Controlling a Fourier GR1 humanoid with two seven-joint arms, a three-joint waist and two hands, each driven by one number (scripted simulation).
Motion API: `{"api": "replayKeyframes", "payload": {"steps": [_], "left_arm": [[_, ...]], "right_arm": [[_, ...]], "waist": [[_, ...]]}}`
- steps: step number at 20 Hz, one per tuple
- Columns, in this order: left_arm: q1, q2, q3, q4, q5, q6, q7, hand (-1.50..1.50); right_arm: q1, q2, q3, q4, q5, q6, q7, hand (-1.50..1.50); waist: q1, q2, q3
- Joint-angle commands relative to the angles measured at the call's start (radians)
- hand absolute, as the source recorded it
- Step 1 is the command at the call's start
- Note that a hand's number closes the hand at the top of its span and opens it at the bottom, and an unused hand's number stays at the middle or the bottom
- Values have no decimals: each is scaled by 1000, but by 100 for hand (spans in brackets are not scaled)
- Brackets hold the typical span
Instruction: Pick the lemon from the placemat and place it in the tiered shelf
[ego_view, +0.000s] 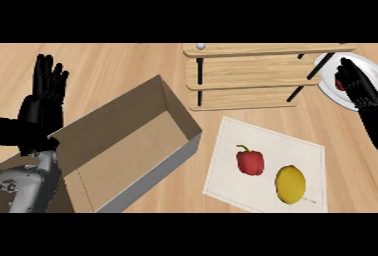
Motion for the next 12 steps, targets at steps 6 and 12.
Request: {"api": "replayKeyframes", "payload": {"steps": [6,12], "left_arm": [[106,135,-82,-33,33,-109,65,0],[198,219,-68,-152,115,-119,123,0]], "right_arm": [[164,156,-246,2,-43,-374,174,-150],[327,187,-355,99,131,-646,160,150]], "waist": [[-173,2,-6],[-202,22,-15]]}}
